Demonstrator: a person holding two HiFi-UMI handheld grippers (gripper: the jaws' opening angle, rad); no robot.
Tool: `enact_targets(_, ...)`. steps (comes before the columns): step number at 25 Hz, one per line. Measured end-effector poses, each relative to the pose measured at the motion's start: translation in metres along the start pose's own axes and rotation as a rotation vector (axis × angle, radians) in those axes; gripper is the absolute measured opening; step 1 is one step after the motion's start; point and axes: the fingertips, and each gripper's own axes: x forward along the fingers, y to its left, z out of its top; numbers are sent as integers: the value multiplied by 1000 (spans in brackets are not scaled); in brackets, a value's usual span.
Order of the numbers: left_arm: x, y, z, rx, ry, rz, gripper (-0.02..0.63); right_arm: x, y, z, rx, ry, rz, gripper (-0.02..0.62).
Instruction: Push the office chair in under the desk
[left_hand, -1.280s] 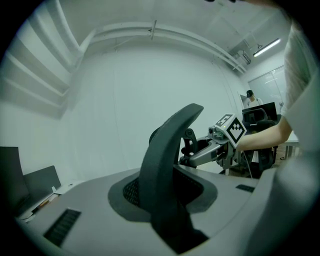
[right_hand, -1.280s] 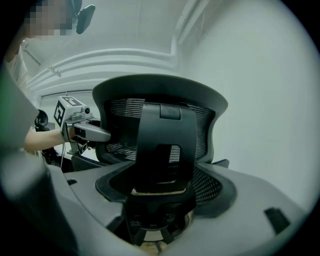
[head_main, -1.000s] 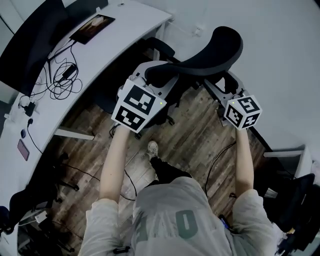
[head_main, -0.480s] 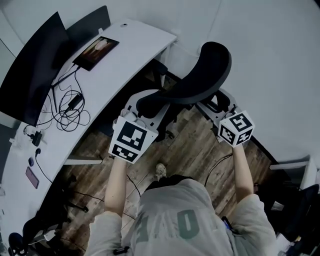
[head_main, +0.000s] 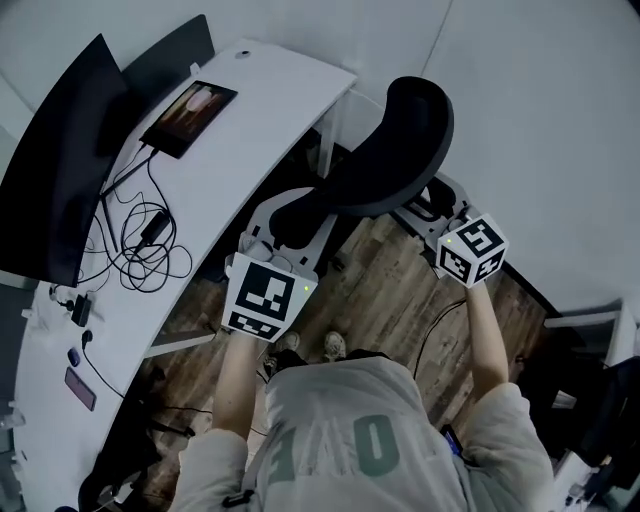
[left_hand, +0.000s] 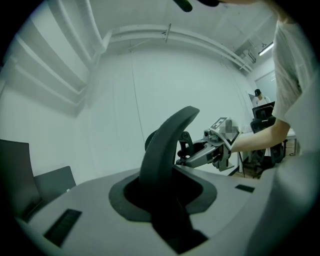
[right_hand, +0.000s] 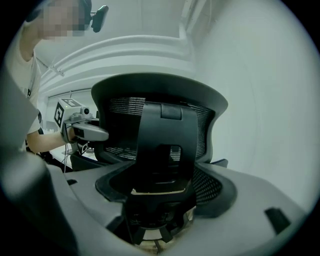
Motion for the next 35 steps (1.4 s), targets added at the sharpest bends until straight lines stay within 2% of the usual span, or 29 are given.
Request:
enact_targets(10, -7, 39, -10, -30, -7, -28, 115, 42, 9, 9, 3, 1, 8, 321)
enact_targets(35, -16, 100, -26, -28, 32, 24, 118, 106, 19, 23, -2, -19, 47, 321)
